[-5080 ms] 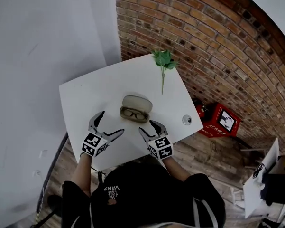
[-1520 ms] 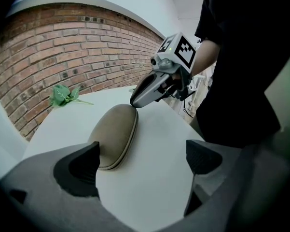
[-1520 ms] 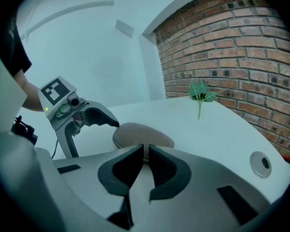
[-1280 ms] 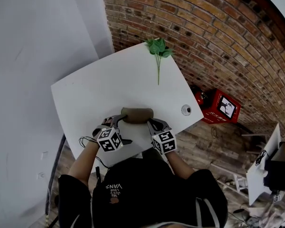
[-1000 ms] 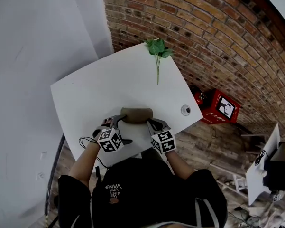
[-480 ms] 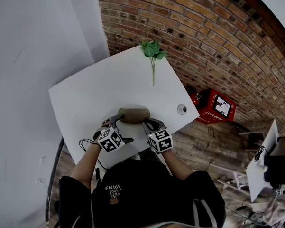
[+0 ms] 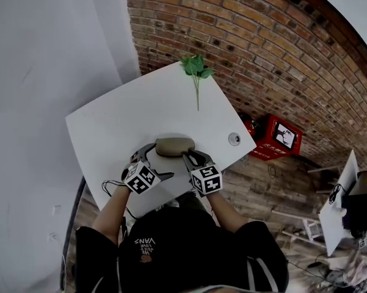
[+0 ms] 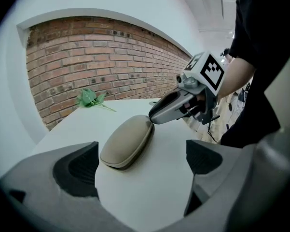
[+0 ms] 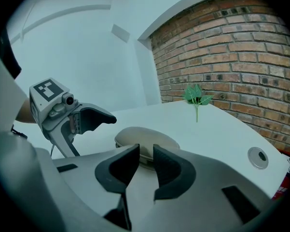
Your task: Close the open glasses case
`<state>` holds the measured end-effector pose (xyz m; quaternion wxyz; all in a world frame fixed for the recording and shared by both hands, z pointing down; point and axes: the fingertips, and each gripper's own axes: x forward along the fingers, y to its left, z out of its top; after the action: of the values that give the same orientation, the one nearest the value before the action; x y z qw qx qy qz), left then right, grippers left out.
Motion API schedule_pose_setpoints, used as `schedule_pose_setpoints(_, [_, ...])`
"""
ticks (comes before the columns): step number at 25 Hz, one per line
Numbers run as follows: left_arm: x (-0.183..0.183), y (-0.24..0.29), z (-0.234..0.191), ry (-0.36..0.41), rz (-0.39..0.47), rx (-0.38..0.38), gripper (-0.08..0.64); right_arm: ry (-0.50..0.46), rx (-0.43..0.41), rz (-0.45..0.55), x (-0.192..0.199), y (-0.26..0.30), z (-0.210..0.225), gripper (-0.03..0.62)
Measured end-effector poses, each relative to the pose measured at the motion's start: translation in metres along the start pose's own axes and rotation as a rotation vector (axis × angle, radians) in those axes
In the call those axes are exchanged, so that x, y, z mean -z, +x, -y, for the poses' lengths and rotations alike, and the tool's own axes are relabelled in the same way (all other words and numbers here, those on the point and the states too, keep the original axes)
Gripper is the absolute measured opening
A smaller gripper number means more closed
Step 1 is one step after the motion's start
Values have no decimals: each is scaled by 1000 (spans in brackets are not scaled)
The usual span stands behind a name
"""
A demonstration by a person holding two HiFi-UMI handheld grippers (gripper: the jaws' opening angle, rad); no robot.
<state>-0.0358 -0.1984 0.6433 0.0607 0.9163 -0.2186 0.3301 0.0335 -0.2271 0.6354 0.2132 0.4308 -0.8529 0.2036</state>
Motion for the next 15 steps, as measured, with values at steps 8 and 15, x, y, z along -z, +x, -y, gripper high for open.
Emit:
schedule_pose_setpoints(8, [-1,-35,-2,-8,72,-93,561,36,56,66,-6,-17,-17,83])
schedule_pose_setpoints(15, [-13,-74,3,-25,182,-150,543,70,140,159,-18,-50,-35,67])
